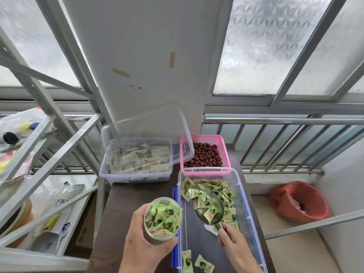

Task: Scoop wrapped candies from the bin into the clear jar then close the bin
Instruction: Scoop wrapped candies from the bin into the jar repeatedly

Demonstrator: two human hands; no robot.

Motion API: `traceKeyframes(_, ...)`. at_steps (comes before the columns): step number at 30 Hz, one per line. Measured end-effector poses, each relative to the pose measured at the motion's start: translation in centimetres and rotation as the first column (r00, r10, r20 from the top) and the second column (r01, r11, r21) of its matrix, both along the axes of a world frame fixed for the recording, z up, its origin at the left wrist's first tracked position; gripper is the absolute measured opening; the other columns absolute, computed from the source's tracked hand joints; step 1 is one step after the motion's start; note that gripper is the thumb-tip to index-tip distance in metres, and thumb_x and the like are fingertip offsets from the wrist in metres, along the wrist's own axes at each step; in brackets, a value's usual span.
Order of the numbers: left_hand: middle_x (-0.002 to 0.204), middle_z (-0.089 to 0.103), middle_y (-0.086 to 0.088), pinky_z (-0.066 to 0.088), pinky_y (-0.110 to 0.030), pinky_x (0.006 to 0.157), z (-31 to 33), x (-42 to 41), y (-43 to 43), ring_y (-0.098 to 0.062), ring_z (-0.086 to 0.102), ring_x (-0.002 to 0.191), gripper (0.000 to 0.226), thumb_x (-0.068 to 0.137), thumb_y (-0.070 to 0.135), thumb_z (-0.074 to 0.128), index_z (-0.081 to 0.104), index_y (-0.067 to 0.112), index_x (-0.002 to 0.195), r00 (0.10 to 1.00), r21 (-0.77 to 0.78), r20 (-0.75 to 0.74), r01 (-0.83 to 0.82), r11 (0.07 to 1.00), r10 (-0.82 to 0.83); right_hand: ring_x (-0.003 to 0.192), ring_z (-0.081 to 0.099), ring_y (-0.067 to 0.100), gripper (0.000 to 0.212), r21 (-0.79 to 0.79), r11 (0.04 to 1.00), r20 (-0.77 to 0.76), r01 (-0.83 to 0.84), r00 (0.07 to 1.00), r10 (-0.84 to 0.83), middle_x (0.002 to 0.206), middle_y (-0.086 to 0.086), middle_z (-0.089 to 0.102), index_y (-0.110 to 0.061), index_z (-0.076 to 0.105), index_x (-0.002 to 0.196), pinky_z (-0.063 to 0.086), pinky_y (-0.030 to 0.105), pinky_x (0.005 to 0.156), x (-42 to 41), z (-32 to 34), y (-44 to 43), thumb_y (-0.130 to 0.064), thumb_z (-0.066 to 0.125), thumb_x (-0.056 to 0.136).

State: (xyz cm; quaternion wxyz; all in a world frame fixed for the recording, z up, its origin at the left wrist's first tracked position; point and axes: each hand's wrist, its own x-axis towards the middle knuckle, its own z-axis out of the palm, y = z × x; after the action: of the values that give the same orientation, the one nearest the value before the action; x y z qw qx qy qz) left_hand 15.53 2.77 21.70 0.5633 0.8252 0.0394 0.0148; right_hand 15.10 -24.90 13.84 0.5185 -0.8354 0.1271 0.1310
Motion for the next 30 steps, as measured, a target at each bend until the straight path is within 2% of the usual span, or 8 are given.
traceKeyframes(7,0.119,0.064,0.022,0.049,0.0,0.08,-0.8,2.3,-1.7,0.004,0.063,0.11,0.097,0.041,0.03,0.099,0.05,0.054,0.121,0.992,-0.024,0.018,0.123,0.992,-0.123,0.036,0.041,0.003,0.023,-0.033,0.996,0.007,-0.079,0.997,0.079,0.05,0.006,0.058,-0.01,0.078,0.1,0.033,0.011,0.037,-1.1,13.4,-6.7,0.0,0.056,0.098)
traceKeyframes(10,0.121,0.062,0.021,0.049,-0.002,0.08,-0.9,3.4,-2.8,0.004,0.063,0.111,0.094,0.046,0.033,0.098,0.048,0.057,0.122,0.986,-0.044,0.041,0.164,0.985,-0.162,0.042,0.044,0.0,0.025,-0.229,0.948,0.007,-0.22,0.974,0.228,0.055,0.009,0.065,-0.021,0.078,0.099,0.034,0.007,0.04,-0.6,22.7,-8.3,-0.034,0.06,0.09)
traceKeyframes(14,0.12,0.059,0.023,0.051,-0.009,0.085,-0.5,4.3,-4.5,0.007,0.059,0.112,0.093,0.047,0.036,0.095,0.043,0.062,0.12,0.978,-0.051,0.064,0.2,0.979,-0.196,0.049,0.055,0.003,0.057,-0.542,0.744,-0.083,-0.391,0.906,0.415,0.066,-0.003,0.071,-0.019,0.072,0.09,0.043,0.009,0.05,1.2,32.1,-6.4,-0.07,0.046,0.084)
traceKeyframes(17,0.119,0.061,0.019,0.056,-0.021,0.089,-0.4,4.4,-5.8,0.003,0.063,0.109,0.09,0.049,0.032,0.094,0.045,0.057,0.121,0.972,-0.065,0.058,0.23,0.971,-0.227,0.067,0.064,0.009,0.04,-0.727,0.472,-0.259,-0.498,0.836,0.484,0.073,-0.008,0.072,-0.021,0.063,0.083,0.053,0.021,0.063,3.2,34.4,-3.0,-0.055,0.042,0.088)
traceKeyframes(21,0.116,0.062,0.023,0.059,-0.029,0.088,-0.3,4.3,-6.9,0.002,0.065,0.105,0.087,0.049,0.031,0.092,0.049,0.049,0.123,0.966,-0.085,0.055,0.258,0.962,-0.254,0.075,0.059,0.009,0.03,-0.816,0.257,-0.337,-0.518,0.786,0.518,0.081,-0.003,0.066,-0.018,0.061,0.086,0.052,0.028,0.07,4.1,35.8,0.2,-0.043,0.046,0.095)
traceKeyframes(25,0.116,0.062,0.023,0.057,-0.024,0.088,-0.2,4.3,-7.0,0.002,0.065,0.106,0.088,0.049,0.031,0.093,0.048,0.047,0.123,0.966,-0.126,0.052,0.258,0.958,-0.253,0.072,0.061,0.006,0.032,-0.806,0.275,-0.346,-0.525,0.793,0.501,0.078,-0.009,0.069,-0.025,0.058,0.08,0.055,0.03,0.07,4.0,36.6,-0.8,-0.051,0.041,0.088)
traceKeyframes(28,0.117,0.061,0.024,0.053,-0.013,0.087,-0.1,4.3,-6.9,0.004,0.062,0.109,0.087,0.049,0.027,0.094,0.051,0.046,0.122,0.967,-0.157,0.062,0.256,0.954,-0.249,0.078,0.061,-0.005,0.038,-0.834,0.321,-0.251,-0.449,0.826,0.504,0.086,-0.032,0.065,-0.038,0.061,0.083,0.052,0.021,0.06,3.2,36.7,-3.1,-0.062,0.032,0.077)
traceKeyframes(30,0.118,0.058,0.029,0.048,-0.006,0.085,0.0,4.3,-6.6,0.006,0.06,0.111,0.086,0.048,0.025,0.094,0.051,0.046,0.12,0.969,-0.18,0.072,0.247,0.952,-0.238,0.077,0.063,-0.005,0.044,-0.837,0.368,-0.185,-0.405,0.843,0.505,0.082,-0.032,0.068,-0.038,0.065,0.09,0.054,0.021,0.059,2.2,36.7,-4.6,-0.065,0.032,0.077)
